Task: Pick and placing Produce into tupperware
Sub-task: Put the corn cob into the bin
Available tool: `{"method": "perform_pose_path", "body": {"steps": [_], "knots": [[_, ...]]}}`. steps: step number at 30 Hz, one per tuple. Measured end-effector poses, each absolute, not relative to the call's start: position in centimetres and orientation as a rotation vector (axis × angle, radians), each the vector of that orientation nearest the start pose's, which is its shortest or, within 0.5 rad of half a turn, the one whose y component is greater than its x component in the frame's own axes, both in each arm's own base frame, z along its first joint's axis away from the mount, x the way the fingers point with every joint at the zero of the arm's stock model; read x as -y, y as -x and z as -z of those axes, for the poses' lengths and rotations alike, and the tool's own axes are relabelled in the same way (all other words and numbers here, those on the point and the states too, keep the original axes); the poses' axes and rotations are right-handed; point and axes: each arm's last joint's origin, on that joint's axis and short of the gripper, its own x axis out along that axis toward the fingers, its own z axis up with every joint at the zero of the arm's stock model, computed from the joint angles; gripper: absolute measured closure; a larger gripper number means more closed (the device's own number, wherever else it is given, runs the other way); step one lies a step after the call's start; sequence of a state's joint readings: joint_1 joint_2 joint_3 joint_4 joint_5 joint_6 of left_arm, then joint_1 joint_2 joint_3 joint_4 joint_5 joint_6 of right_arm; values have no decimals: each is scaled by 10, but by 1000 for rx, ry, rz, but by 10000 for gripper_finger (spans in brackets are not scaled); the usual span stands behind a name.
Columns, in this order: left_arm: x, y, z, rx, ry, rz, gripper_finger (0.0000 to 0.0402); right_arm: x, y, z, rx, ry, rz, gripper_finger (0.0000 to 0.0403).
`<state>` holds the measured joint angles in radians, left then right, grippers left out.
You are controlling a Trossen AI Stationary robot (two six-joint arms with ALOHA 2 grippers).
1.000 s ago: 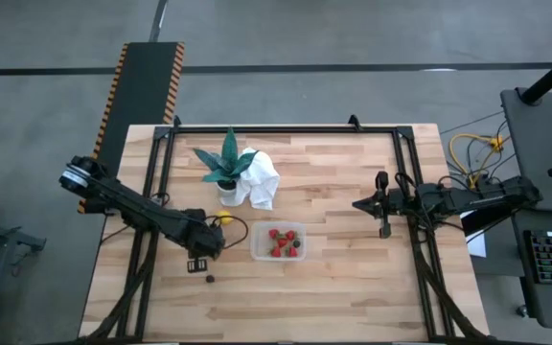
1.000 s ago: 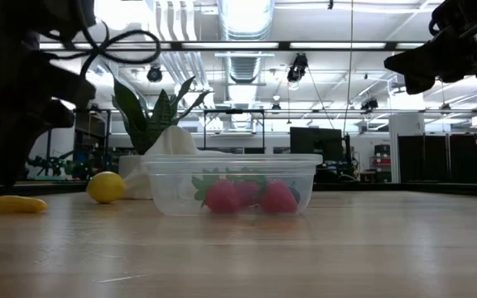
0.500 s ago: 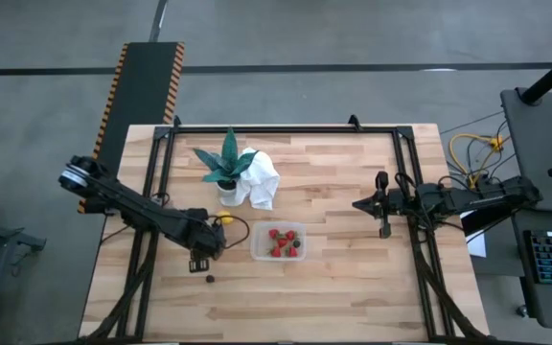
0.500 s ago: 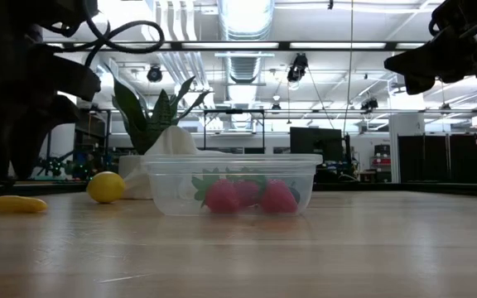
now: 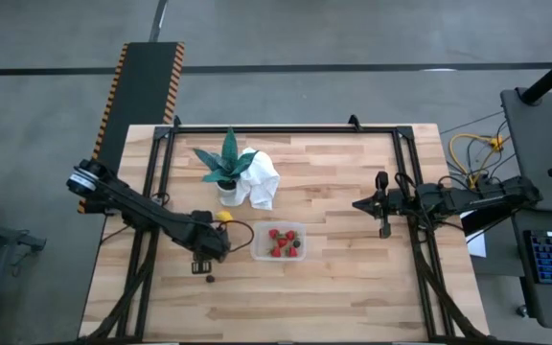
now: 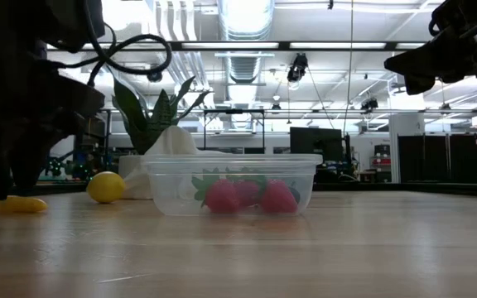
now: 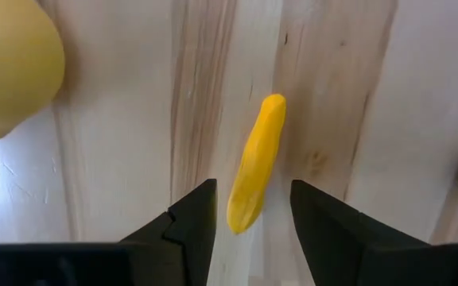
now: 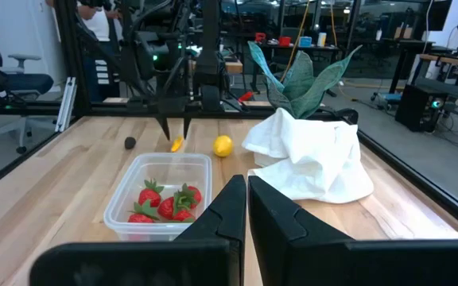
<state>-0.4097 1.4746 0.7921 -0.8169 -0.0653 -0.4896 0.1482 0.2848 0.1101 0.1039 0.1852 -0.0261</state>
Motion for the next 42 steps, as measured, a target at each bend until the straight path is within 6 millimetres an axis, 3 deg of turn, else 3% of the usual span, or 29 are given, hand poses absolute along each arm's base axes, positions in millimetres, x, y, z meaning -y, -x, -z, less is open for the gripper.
{"method": "perform_pose_path", "body": {"steps": [11,22,28,36,42], "knots": [[93,-218,-149,-1499,15,-69,255,-12,-114,-187,-74,38,36,394],[93,-219,-149,-1495,16,-66,264,-12,-114,-187,-74,38,36,394],[94,-219,-148,-1496,21,-61,302,-12,-114,-187,-74,38,36,394],[93,-219,-148,-1492,25,-63,389,-12,-114,-187,-74,39,36,394],[93,-219,-148,-1489,21,-71,394,-12,-114,-187,-74,39,36,394]]}}
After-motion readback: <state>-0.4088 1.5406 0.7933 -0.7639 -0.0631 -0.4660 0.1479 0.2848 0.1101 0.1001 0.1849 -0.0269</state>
